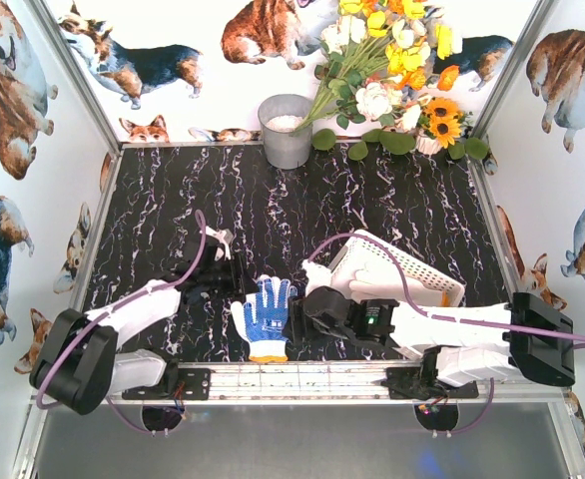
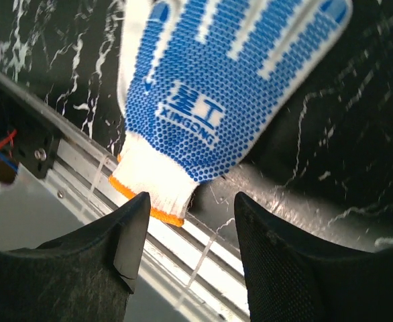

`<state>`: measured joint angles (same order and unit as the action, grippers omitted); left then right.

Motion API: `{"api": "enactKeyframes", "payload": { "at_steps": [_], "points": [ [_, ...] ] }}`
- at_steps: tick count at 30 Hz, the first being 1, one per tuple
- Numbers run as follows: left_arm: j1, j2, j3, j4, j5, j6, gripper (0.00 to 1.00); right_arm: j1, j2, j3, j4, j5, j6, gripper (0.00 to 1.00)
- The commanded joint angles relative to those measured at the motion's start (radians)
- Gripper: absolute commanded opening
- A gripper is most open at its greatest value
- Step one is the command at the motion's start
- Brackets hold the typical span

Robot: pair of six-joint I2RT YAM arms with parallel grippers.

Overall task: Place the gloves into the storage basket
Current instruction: Pair the glove with the glove.

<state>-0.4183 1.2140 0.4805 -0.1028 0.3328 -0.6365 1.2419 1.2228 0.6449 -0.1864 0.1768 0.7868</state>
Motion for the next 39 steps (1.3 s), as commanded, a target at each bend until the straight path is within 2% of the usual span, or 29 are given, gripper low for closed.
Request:
{"api": "enactKeyframes", "payload": {
  "at_steps": [1,13,18,24,27,33,37,39],
  "points": [
    [-0.012,0.036,0.023,0.109,0.009,-0.033,0.44,0.004,0.008,0.031,-0.087,0.099,0.337,0.55],
    [-0.017,0.133,0.024,0.204,0.053,-0.052,0.41,0.004,0.155,0.041,-0.048,0.137,0.486,0.55],
    [-0.020,0.158,0.027,0.216,0.060,-0.050,0.35,0.004,0.176,0.018,0.000,0.160,0.516,0.54],
    [-0.021,0.189,0.026,0.239,0.060,-0.048,0.33,-0.003,0.210,0.018,0.046,0.164,0.517,0.52],
    [-0.020,0.203,0.029,0.251,0.056,-0.049,0.27,-0.008,0.237,0.027,0.066,0.161,0.510,0.49],
    [-0.020,0.194,0.035,0.242,0.031,-0.046,0.11,-0.025,0.269,0.028,0.116,0.157,0.483,0.25],
    [-0.021,0.153,0.036,0.211,0.002,-0.040,0.01,-0.031,0.271,0.039,0.132,0.144,0.454,0.02],
    [-0.020,0.124,0.036,0.184,-0.018,-0.033,0.00,-0.032,0.271,0.048,0.133,0.132,0.442,0.00]
  ]
}}
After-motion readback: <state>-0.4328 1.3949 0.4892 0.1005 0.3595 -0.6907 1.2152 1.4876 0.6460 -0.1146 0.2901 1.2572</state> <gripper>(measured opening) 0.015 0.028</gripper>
